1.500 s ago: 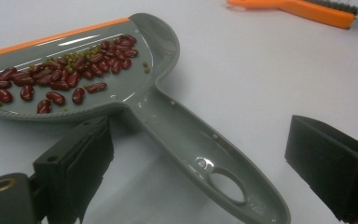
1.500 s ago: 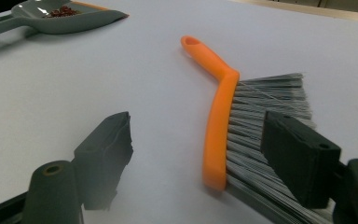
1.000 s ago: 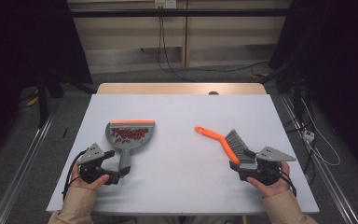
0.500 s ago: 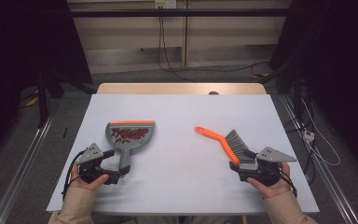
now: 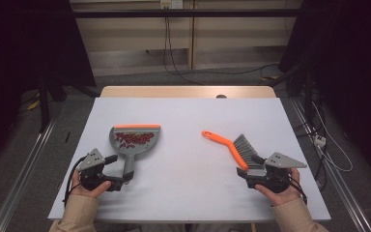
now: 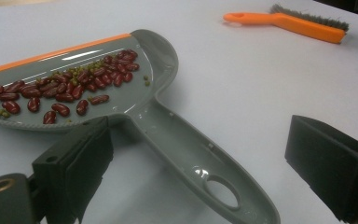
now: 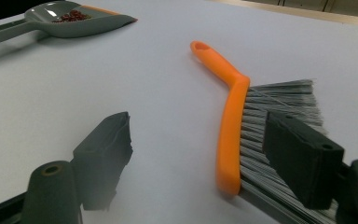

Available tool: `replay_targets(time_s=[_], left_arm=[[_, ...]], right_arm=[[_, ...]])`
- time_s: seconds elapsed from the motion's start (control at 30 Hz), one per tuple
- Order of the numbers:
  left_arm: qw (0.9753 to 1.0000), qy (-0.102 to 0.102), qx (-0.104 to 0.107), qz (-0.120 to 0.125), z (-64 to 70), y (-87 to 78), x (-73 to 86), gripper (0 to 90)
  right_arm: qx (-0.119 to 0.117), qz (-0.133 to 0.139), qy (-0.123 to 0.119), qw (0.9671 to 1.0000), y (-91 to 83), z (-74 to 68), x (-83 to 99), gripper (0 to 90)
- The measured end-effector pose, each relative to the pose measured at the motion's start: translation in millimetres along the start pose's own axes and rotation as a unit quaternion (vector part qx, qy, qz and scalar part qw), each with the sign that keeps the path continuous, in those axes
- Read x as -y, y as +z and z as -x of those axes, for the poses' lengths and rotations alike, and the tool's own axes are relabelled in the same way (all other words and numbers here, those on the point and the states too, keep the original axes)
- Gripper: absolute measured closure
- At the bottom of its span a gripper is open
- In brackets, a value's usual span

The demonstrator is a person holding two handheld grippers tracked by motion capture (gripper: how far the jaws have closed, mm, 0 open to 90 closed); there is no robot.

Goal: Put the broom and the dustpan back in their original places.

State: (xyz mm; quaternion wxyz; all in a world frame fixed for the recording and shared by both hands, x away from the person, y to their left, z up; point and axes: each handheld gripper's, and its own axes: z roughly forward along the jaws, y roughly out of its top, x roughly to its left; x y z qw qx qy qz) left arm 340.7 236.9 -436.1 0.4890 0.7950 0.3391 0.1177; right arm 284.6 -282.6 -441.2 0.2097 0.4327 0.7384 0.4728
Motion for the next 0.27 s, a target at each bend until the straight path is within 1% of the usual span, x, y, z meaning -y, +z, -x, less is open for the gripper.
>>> replay_targets(time_s=[0.27], left_arm=[[1.0000, -0.001, 0.000, 0.003, -0.3, -0.1, 0.0, 6.8]], right_arm=[[-0.002, 0.001, 0.002, 1.0000, -1.0, 1.5, 0.7, 23.6]])
